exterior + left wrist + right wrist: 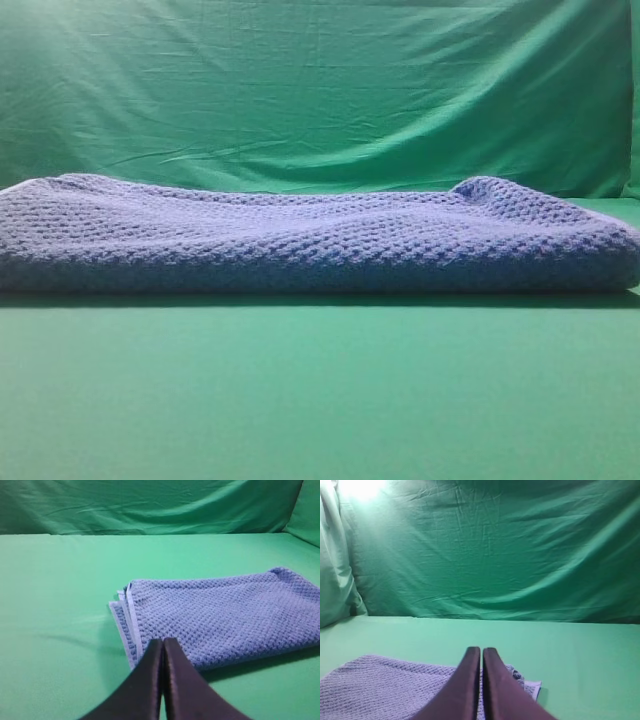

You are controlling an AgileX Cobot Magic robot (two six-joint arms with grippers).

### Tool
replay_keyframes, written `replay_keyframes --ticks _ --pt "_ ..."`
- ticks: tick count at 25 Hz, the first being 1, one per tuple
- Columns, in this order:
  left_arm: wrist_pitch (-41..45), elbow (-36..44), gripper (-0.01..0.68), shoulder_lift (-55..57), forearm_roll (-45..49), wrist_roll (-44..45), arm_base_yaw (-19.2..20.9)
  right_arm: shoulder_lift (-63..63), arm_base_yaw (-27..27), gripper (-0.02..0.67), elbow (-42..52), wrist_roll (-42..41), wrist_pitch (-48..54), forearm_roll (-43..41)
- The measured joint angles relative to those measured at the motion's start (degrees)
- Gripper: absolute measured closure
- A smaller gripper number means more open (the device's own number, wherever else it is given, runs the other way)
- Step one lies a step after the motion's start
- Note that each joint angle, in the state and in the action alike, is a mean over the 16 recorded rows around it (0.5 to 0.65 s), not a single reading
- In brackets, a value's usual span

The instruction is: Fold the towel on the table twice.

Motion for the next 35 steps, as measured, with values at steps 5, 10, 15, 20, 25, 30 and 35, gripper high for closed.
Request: replay_keyframes --ticks 5,10,15,20,25,30,35 --pt "-1.38 2.68 0.673 0.0 0.17 0.0 0.0 0.0 0.0 0.649 1.53 -0.02 0.39 -0.02" --pt "-2.68 5.09 0.673 0.0 1.14 0.03 0.0 0.0 0.0 0.649 3.1 -0.05 1.17 -0.31" --pt "-3.05 6.12 0.673 0.0 2.23 0.71 0.0 0.0 0.0 0.649 4.23 -0.09 3.23 -2.19" --pt "-2.48 6.13 0.673 0.0 3.24 1.85 0.0 0.0 0.0 0.649 4.33 -0.11 7.75 -4.47" --pt "-1.94 6.13 0.673 0.0 3.5 2.98 0.0 0.0 0.0 0.649 4.3 -0.11 12.37 -6.59" --pt "-1.87 6.13 0.673 0.0 3.53 3.63 0.0 0.0 0.0 0.649 4.26 -0.11 15.28 -7.24" --pt "-1.86 6.13 0.673 0.0 3.53 3.66 0.0 0.0 0.0 0.649 4.23 -0.11 15.96 -7.19"
